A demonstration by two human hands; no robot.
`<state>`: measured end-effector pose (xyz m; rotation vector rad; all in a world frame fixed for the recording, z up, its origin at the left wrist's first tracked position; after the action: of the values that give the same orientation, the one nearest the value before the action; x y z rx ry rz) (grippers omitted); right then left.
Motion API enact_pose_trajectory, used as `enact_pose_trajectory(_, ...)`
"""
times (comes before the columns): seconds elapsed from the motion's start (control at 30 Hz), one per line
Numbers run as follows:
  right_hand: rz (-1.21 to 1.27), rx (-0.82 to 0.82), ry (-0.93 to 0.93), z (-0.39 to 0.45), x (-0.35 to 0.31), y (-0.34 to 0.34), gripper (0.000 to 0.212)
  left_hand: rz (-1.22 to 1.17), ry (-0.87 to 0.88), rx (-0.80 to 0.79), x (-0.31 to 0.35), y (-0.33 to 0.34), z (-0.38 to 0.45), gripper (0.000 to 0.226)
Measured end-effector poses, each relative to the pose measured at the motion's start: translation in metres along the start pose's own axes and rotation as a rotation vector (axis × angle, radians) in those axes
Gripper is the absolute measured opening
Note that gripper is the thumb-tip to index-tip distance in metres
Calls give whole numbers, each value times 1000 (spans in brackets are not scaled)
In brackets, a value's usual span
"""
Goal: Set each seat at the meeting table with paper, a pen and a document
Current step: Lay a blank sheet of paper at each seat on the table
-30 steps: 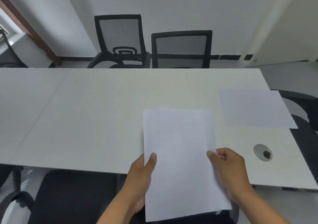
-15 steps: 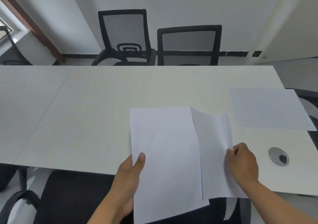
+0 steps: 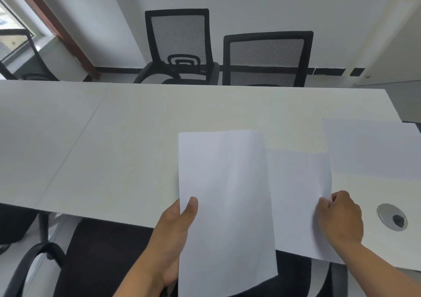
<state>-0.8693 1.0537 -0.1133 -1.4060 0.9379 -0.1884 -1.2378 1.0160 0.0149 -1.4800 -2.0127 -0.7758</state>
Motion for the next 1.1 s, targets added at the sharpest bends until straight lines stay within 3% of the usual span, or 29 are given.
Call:
enact_pose_trajectory(0.17, -42, 13, 39, -4, -3, -9, 24, -3, 23, 1, 2, -5, -3, 41)
enact_pose_trajectory(0.3, -54, 86, 77, -6, -8, -17, 53, -26, 16, -1, 2, -3, -9, 40)
enact_pose_trajectory(0.37, 45, 73, 4, -14, -20, -27, 50, -31, 16, -4, 1, -3, -12, 39)
enact_pose_trajectory(0.47, 347, -226, -135, -47, -53, -44, 33, -27, 29, -16, 0, -3, -21, 38)
enact_pose_trajectory(0.57, 643, -711, 30, -92, -90, -66, 60, -9, 46, -7, 2, -6, -33, 38)
enact_pose_trajectory(0.63, 781, -880, 76, -113, -100, -77, 57, -2, 63, 10, 3, -9, -43, 38)
enact_pose_trajectory(0.7, 827, -847, 32, -128, -105, -84, 36, -6, 87, 51, 3, -15, -57, 36)
enact_pose_trajectory(0.8, 771, -715, -48, -147, -112, -85, 28, 4, 140, 133, 2, -20, -75, 34)
enact_pose_trajectory(0.87, 744, -673, -106, -159, -118, -90, 5, -6, 150, 174, -2, -22, -86, 33)
enact_pose_trajectory(1.1, 779, -613, -173, -204, -129, -109, 8, -198, 92, 191, -12, -39, -126, 33)
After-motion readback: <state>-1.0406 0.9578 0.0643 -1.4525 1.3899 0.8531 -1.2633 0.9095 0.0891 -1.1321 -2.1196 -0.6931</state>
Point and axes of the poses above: each hand's wrist, its own z-axis towards the middle knuckle, its own y-axis out of the palm, x = y × z, the point moved 1 cm from there along z, towards the middle knuckle, and after that the axes turned 6 degrees about x, right-handed, at the moved point
